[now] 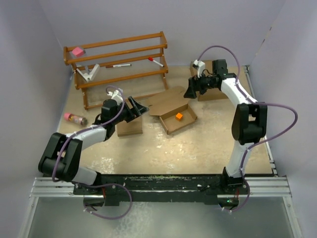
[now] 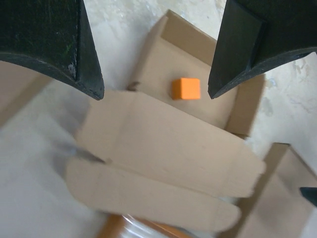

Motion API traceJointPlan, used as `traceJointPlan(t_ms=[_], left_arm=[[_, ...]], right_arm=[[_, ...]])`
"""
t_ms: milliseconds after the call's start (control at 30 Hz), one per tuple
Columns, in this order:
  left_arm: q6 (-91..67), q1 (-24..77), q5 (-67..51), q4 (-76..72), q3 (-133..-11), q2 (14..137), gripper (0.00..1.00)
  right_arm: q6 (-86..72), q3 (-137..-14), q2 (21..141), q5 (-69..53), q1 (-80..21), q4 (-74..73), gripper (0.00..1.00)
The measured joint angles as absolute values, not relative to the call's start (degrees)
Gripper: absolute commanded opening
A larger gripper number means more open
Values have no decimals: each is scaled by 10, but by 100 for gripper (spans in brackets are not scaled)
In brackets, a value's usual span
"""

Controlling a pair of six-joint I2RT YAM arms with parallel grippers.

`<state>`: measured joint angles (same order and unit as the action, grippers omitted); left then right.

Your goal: Fold the paper box

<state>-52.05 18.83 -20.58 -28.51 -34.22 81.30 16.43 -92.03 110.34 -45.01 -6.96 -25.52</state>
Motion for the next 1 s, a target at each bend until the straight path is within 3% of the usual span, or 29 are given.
traceJointPlan(t_ms=[500, 1000], left_arm=[[-530, 181, -221, -209, -467, 987, 61], [-550, 183, -225, -244, -523, 1096, 18]], right_arm=[[125, -917, 1136, -440, -45, -245, 88], [120, -903, 1136, -470, -22, -232, 88]])
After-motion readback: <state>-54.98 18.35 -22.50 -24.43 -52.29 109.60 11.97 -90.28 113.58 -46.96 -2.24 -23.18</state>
